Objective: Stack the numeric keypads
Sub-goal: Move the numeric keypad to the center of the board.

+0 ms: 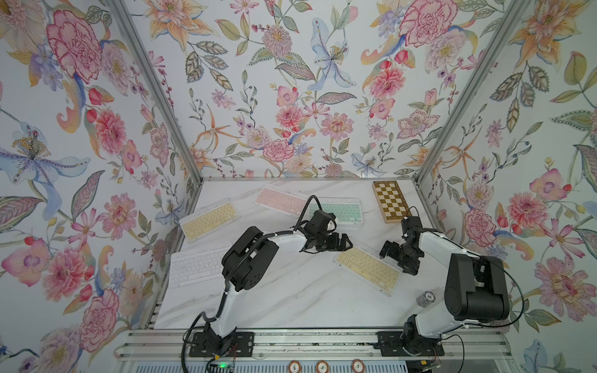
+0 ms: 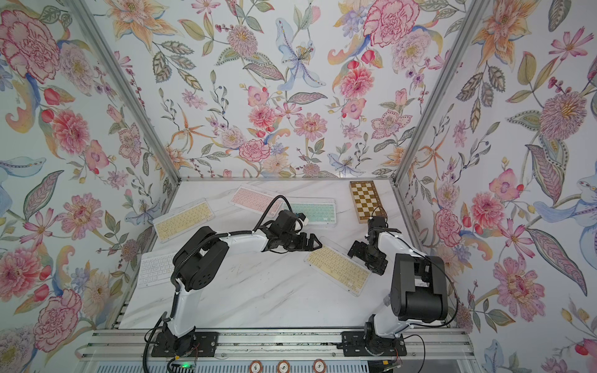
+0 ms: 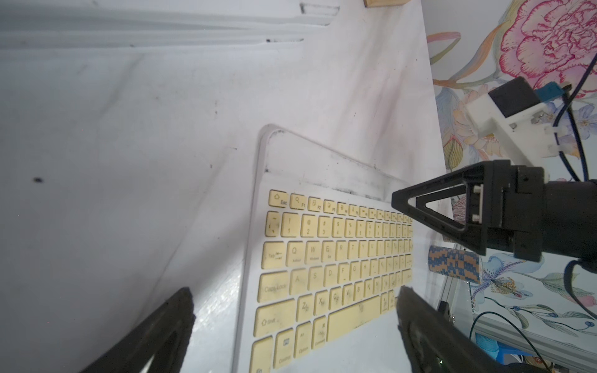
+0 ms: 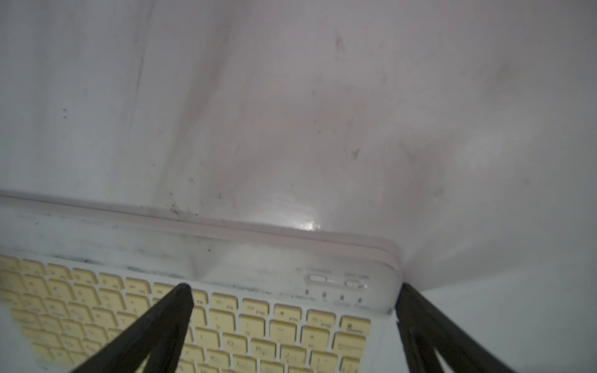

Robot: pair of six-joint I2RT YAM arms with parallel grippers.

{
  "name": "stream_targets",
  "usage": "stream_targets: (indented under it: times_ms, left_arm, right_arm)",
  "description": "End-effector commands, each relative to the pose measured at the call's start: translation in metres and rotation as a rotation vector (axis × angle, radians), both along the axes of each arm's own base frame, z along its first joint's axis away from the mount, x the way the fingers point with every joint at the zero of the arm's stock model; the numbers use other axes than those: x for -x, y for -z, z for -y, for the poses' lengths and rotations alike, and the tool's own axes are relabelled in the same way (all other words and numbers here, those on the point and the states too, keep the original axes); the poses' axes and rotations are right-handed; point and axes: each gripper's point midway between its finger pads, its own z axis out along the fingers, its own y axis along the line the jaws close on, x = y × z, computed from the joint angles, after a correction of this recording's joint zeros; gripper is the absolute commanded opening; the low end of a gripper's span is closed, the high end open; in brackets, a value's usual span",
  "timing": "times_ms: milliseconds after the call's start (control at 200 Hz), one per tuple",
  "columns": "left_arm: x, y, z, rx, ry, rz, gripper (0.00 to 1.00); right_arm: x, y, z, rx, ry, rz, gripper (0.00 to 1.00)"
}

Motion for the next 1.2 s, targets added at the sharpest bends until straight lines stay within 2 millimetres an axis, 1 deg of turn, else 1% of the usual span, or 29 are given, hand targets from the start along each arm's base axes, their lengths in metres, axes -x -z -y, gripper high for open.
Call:
stream_targets:
  times_ms: [0,95,150,225,310,380,515,636,671,716,766,816,911,966,1021,1046,1066,1101,1196]
  left_arm:
    - [0.015,0.035,-0.016,-0.083,0.007,-0.067,0.99]
    - [0.019,0.038,-0.024,-0.077,-0.002,-0.086,0.99]
    - [0.021,0.042,-0.031,-0.069,-0.018,-0.107,0.99]
    - [0.02,0.042,-0.048,-0.064,-0.057,-0.114,0.99]
    - [0.016,0.041,-0.073,-0.07,-0.108,-0.113,0.99]
    - [0.014,0.04,-0.093,-0.077,-0.145,-0.113,0.99]
    - [0.009,0.044,-0.13,-0.097,-0.206,-0.123,0.99]
    - [0.002,0.045,-0.151,-0.109,-0.25,-0.12,0.99]
    - [0.0,0.044,-0.154,-0.11,-0.258,-0.116,0.99]
    - [-0.005,0.044,-0.158,-0.111,-0.269,-0.115,0.99]
    - [-0.01,0.043,-0.162,-0.11,-0.281,-0.11,0.99]
    - [-0.015,0.041,-0.165,-0.109,-0.291,-0.108,0.99]
    - [-0.021,0.04,-0.166,-0.117,-0.292,-0.102,0.99]
    - [-0.023,0.04,-0.165,-0.122,-0.287,-0.102,0.99]
    - [-0.024,0.042,-0.164,-0.125,-0.283,-0.107,0.99]
    - [-0.025,0.042,-0.163,-0.124,-0.282,-0.11,0.99]
    - [-0.026,0.043,-0.163,-0.123,-0.283,-0.11,1.0]
    - [-0.027,0.043,-0.162,-0.122,-0.283,-0.11,0.99]
    - [-0.03,0.044,-0.161,-0.12,-0.289,-0.11,0.99]
  right_arm:
    - [0.0,0.004,-0.029,-0.054,-0.012,-0.016,0.99]
    - [-0.009,0.003,-0.055,-0.105,-0.027,0.002,0.99]
    - [-0.017,0.002,-0.075,-0.142,-0.042,0.02,0.99]
    - [-0.027,0.001,-0.095,-0.164,-0.069,0.032,0.99]
    - [-0.041,-0.001,-0.118,-0.172,-0.111,0.042,0.99]
    - [-0.055,-0.003,-0.144,-0.206,-0.141,0.057,0.99]
    - [-0.081,-0.009,-0.203,-0.279,-0.206,0.079,0.99]
    - [-0.104,-0.016,-0.253,-0.348,-0.256,0.101,0.99]
    - [-0.11,-0.02,-0.265,-0.365,-0.269,0.112,0.99]
    - [-0.116,-0.023,-0.274,-0.382,-0.28,0.121,0.99]
    - [-0.119,-0.027,-0.277,-0.388,-0.292,0.133,0.99]
    - [-0.121,-0.032,-0.273,-0.377,-0.309,0.155,0.99]
    - [-0.119,-0.033,-0.253,-0.353,-0.334,0.182,0.99]
    - [-0.113,-0.027,-0.235,-0.361,-0.327,0.189,0.99]
    - [-0.106,-0.021,-0.22,-0.399,-0.306,0.204,0.99]
    - [-0.106,-0.023,-0.215,-0.423,-0.297,0.225,0.99]
    - [-0.102,-0.02,-0.211,-0.443,-0.292,0.23,0.99]
    - [-0.1,-0.019,-0.203,-0.472,-0.277,0.254,0.99]
    - [-0.096,-0.019,-0.19,-0.538,-0.251,0.309,0.99]
